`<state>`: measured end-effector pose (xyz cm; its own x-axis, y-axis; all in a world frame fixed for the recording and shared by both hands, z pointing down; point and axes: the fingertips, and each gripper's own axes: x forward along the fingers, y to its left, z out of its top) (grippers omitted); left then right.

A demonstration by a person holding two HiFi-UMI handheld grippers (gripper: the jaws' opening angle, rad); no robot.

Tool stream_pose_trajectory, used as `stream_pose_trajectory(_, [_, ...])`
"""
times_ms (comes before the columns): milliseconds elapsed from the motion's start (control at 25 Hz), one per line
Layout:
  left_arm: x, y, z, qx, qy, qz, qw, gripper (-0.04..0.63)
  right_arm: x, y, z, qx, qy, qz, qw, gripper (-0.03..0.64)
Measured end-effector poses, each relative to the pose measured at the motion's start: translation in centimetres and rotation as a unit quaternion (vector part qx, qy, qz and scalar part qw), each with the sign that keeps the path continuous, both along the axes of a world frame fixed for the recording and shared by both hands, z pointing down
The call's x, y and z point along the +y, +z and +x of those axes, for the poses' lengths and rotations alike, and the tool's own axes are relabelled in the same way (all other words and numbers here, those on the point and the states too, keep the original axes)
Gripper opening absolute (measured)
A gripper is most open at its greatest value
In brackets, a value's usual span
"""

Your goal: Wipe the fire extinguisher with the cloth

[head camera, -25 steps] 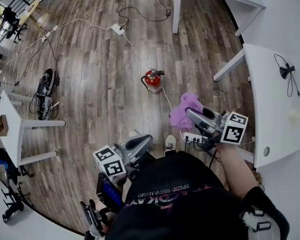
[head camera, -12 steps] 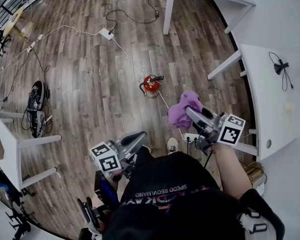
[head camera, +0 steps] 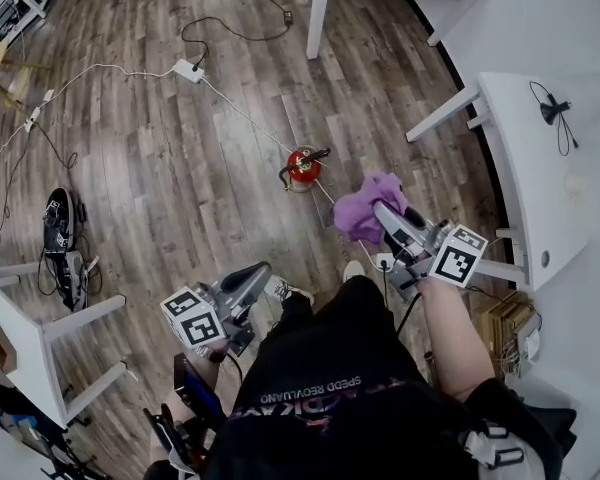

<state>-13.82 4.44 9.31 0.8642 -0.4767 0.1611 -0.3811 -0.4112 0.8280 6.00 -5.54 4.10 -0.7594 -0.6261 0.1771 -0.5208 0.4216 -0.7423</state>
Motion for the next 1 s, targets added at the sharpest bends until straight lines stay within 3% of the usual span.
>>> stream_pose_trajectory(240, [-0.5, 2.6, 0.2, -0.02, -0.002, -0.027, 0.9994, -0.003, -2.3, 3.5, 0.8, 0.009, -0.013, -0.028, 0.999, 0.092])
stream_pose_trajectory(640, [-2.2, 9.3, 6.1, -0.028, -0.098, -0.085, 0.9912, -0.003, -7.9, 13.2, 2.7, 0.007, -0.119, -0.097, 0.988, 0.093])
stream_pose_trajectory(1000, [-4.2, 19.6, 7.1, -0.018, -0.163, -0.122, 0.9789, -0.003, -11.2, 25.8, 1.5, 0.024, -0.171, -0.148, 0.974, 0.093])
